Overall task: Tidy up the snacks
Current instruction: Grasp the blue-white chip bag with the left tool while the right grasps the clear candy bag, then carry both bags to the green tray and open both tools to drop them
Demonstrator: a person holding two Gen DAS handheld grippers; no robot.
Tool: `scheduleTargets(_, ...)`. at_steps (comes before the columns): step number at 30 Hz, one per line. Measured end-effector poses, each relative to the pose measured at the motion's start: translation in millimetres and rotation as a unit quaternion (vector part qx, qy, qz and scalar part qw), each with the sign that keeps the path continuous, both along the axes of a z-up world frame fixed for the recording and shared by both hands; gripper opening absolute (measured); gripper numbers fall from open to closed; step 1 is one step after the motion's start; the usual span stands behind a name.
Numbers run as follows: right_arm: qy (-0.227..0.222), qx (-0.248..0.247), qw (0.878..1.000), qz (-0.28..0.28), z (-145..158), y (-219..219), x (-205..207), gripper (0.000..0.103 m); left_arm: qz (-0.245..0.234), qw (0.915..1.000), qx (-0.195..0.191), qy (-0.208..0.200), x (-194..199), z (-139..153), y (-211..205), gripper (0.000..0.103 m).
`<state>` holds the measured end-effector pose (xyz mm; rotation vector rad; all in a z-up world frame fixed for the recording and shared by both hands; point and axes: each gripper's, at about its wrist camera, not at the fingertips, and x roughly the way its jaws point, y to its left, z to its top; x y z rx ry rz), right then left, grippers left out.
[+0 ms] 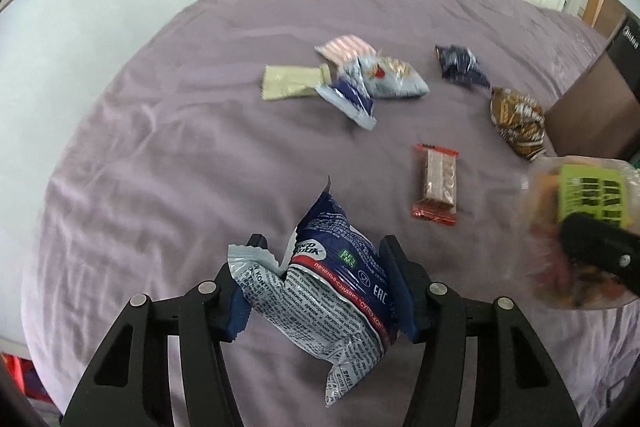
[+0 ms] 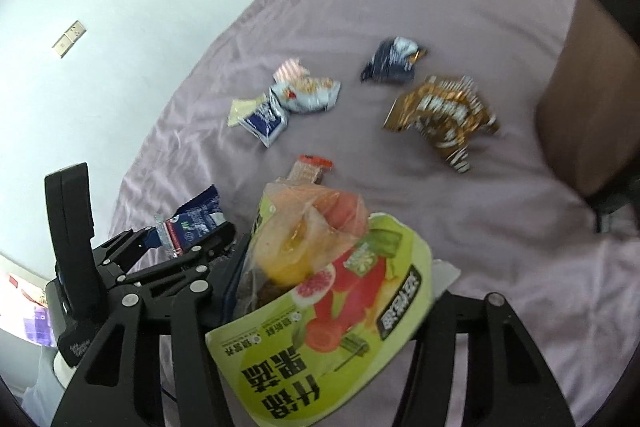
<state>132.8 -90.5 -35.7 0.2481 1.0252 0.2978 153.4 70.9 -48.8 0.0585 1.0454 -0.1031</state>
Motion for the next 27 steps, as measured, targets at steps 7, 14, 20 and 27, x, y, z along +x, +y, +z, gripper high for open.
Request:
scheduleTargets(7,-0.025,-0.023,0.999,0.007,39,-24,-47,0.055,-0.003,0.9993,-0.007,-0.036,-30,41,-10,0.052)
scheduleTargets(14,-0.041,-0.037,0.998,-0.005,59,-70,-111,0.055,-0.026,0.998,-0.007,-0.057,-60,68,-29,0.052)
scheduleTargets(20,-0.057,-0.043,0.997,-0.038,72,-130,-162,0.055,-0.066,0.996,0.0,-0.06,-86,77,-70,0.052)
scheduleTargets(27,-0.062,-0.051,0.992,-0.102,82,-215,-199,0.055,-0.145,0.9875,0.0,-0.061,-115,90,-147,0.052)
